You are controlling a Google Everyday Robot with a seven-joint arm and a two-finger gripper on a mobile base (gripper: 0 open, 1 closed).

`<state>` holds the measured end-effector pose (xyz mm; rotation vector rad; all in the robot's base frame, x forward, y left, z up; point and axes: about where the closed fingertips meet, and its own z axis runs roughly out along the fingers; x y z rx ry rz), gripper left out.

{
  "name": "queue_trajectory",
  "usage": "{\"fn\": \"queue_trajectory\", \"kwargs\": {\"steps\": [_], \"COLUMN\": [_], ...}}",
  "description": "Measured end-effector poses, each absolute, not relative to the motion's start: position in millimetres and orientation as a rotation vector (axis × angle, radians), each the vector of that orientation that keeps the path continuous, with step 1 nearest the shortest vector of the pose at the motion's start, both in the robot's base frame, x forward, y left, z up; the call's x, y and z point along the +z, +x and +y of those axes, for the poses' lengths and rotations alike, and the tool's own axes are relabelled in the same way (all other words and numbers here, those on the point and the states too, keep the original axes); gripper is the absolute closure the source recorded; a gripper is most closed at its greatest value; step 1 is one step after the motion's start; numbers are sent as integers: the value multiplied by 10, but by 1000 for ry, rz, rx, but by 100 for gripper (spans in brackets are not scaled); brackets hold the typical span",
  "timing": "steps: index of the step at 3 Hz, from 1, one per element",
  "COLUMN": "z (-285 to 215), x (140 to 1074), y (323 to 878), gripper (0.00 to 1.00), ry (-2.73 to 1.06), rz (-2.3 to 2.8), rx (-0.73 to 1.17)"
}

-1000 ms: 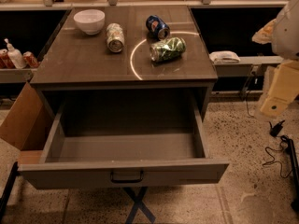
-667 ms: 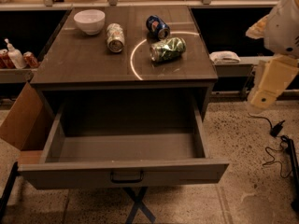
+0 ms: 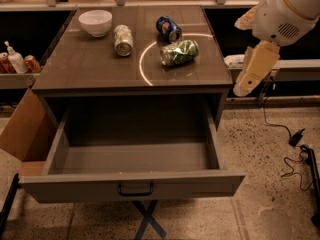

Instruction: Place green can into top drawer

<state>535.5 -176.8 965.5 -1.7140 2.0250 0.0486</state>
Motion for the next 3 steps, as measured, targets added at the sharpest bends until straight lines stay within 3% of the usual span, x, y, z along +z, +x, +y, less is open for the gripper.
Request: {"fn": "queue_trajectory", "kwargs": {"steps": [2, 3], "z": [-1753, -1701], "x": [9633, 9543], "y": [5457, 5825], "gripper": [0, 0], "ry": [-1701, -1713], "rz": [2004, 1953], "rx": [57, 69]}}
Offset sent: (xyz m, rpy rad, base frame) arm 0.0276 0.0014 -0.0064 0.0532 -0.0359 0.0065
